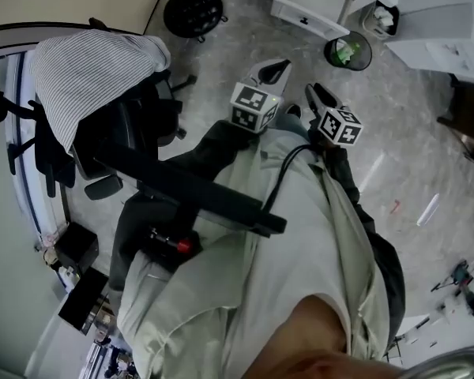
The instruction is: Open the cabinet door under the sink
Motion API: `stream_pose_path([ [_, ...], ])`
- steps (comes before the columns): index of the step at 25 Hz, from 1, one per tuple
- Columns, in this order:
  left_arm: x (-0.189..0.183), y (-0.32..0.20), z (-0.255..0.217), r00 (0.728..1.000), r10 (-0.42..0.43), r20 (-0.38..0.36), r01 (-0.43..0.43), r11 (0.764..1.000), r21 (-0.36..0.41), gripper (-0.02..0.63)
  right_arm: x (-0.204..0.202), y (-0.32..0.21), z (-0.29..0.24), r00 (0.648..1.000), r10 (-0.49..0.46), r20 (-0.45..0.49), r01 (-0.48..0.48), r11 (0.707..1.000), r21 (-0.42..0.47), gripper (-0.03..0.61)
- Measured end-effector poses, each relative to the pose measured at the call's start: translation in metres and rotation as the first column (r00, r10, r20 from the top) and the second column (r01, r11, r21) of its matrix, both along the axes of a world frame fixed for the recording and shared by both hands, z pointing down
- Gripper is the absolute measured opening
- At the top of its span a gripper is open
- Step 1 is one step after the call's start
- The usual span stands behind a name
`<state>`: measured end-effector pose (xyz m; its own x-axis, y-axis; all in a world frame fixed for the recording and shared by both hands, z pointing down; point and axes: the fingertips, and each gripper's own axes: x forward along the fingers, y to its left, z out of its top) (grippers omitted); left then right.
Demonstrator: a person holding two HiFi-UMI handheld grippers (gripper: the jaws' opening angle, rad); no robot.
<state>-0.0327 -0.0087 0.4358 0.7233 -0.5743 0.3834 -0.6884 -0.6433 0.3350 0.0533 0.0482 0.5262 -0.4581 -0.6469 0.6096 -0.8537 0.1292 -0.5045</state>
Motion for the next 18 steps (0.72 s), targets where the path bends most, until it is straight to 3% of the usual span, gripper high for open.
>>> stream_pose_path([
  [6,0.032,0.022,0.004,1.000,-0.010,0.026,0.010,1.000,-0.003,0.008,0.043,0.006,-0.013,0.995,0.050,0.090,-0.055,0.997,0.055,0.114],
  [13,0.037,0.039,0.011,0.994,-0.107,0.039,0.108,0.994,-0.027,0.008,0.033,0.021,-0.001,0.982,-0.113,0.154,0.116,0.993,-0.007,0.114],
  [18,0.037,0.070,0.022,0.985,-0.155,0.078,0.160,0.985,-0.068,0.008,0.037,0.050,0.013,0.976,-0.129,0.177,0.144,0.987,-0.075,0.114],
])
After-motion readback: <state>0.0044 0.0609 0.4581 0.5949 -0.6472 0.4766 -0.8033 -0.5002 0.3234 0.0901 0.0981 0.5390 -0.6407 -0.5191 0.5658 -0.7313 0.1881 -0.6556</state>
